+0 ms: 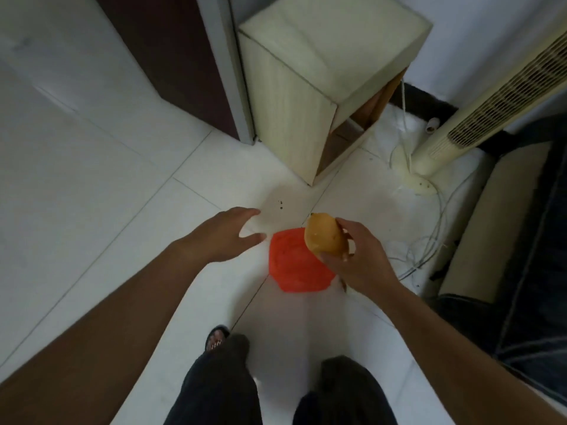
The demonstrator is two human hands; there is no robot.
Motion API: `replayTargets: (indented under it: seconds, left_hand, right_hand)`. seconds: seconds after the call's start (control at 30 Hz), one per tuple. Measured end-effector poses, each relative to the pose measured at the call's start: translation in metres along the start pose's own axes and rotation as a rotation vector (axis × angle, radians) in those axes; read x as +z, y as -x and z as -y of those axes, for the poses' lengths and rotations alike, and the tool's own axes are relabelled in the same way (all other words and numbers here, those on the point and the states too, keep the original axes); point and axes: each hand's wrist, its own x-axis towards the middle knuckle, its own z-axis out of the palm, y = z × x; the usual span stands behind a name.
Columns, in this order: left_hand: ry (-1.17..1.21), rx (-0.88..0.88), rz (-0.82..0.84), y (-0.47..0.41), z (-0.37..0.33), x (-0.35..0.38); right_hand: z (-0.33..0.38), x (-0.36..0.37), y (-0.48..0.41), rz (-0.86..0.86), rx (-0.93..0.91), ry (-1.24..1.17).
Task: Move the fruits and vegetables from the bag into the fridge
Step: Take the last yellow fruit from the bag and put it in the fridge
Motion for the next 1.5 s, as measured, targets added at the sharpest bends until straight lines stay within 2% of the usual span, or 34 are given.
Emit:
replayTargets:
  seconds: [0.17,0.33,0.47,0.63,0.73,0.87,0.97,1.23,1.5]
  left_hand:
    - [0.105,-0.033,-0.145,0.13,-0.087,-0.093]
    - [0.244,-0.044,-0.337,0.23,-0.156,-0.142]
    - [0.31,-0.043,-0.542,0.29,-0.177,-0.158]
    - [0.337,-0.086,-0.727,0.362,-0.172,-0.18]
    - [0.412,-0.106,-0.804,0.403,-0.158,-0.194]
    - [0.77,-0.109,-0.868,0.447,-0.123,-0.214]
    - [0.918,-0.087,-0.899,0.473,-0.076,-0.228]
    - [0.842,-0.179,-0.946,0.545,0.067,-0.268]
    - [0.905,-0.218,-1.006,0.558,0.171,-0.314]
  right_hand:
    - [0.119,-0.091,0.08,-0.014,-0.038,-0.108]
    - [0.193,-0.154,0.143,-0.018,-0.107,-0.19]
    - [0.23,-0.18,0.172,0.055,-0.241,-0.184]
    - [0.295,-0.175,0.184,0.154,-0.463,-0.134]
    - [0.342,-0.155,0.194,0.239,-0.601,-0.142]
    - [0.401,-0.107,0.203,0.352,-0.729,-0.191]
    - [0.443,-0.055,0.209,0.408,-0.797,-0.218]
    - [0.554,0.081,0.224,0.438,-0.936,-0.204]
    - [0.636,0.163,0.191,0.499,-0.965,-0.152]
